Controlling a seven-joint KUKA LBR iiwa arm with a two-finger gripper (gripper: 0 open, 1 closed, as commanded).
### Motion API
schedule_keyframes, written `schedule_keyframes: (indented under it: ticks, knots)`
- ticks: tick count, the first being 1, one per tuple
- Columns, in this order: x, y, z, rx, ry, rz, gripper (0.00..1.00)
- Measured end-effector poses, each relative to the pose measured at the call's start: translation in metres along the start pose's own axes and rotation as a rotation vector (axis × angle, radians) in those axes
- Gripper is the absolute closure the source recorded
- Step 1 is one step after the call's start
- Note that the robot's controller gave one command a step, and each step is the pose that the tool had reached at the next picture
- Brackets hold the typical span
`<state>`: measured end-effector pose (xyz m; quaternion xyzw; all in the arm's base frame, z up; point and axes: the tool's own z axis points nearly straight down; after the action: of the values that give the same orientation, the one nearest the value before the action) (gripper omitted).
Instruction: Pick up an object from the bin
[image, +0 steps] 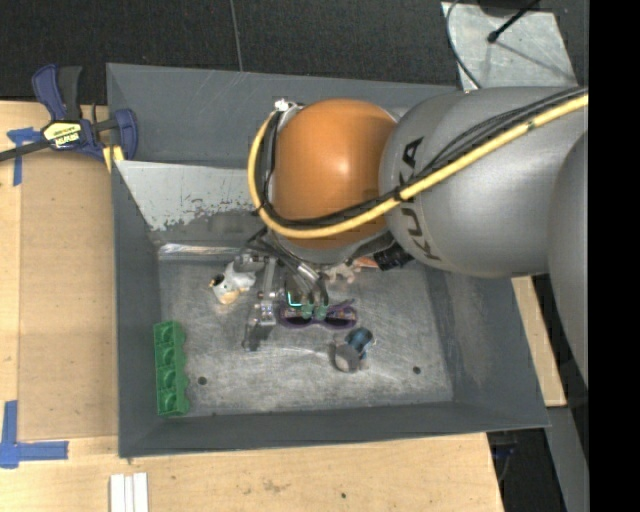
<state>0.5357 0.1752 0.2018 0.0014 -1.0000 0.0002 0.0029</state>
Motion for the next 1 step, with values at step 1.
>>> schedule_keyframes:
  ticks: [1]
  knots:
    - [-0.0019,-0.0008,-0.0045,-0.002,-0.008,0.002,0.00]
